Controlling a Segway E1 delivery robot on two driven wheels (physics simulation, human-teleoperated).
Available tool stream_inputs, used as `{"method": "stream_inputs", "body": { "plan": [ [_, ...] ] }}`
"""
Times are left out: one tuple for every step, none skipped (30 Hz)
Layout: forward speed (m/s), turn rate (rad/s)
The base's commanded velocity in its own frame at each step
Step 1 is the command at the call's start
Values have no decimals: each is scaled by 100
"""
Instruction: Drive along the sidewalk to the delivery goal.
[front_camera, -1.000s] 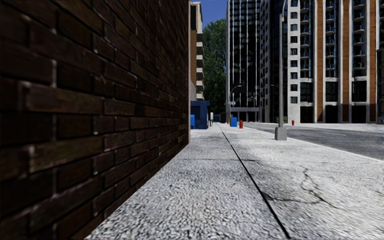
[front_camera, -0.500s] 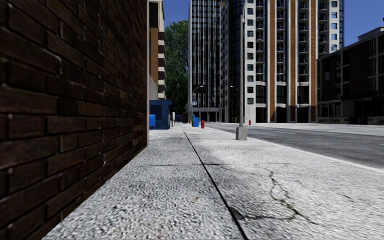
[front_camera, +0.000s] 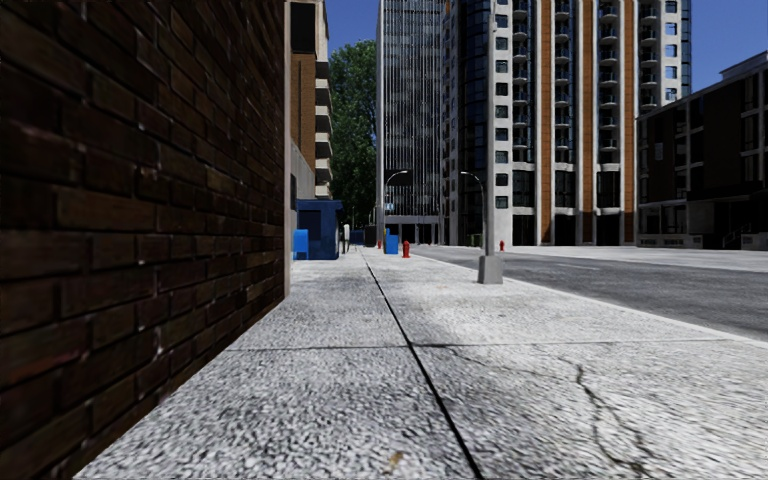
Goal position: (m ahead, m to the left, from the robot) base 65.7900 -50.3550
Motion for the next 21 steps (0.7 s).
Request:
{"method": "stream_inputs", "body": {
  "plan": [
    [200,0],
    [200,0],
    [200,0],
    [200,0],
    [200,0],
    [200,0],
    [200,0],
    [200,0],
    [200,0],
    [200,0],
    [200,0],
    [200,0],
    [200,0],
    [200,0],
    [200,0],
    [200,0],
    [200,0],
    [200,0],
    [200,0],
    [200,11],
    [200,23]
  ]
}}
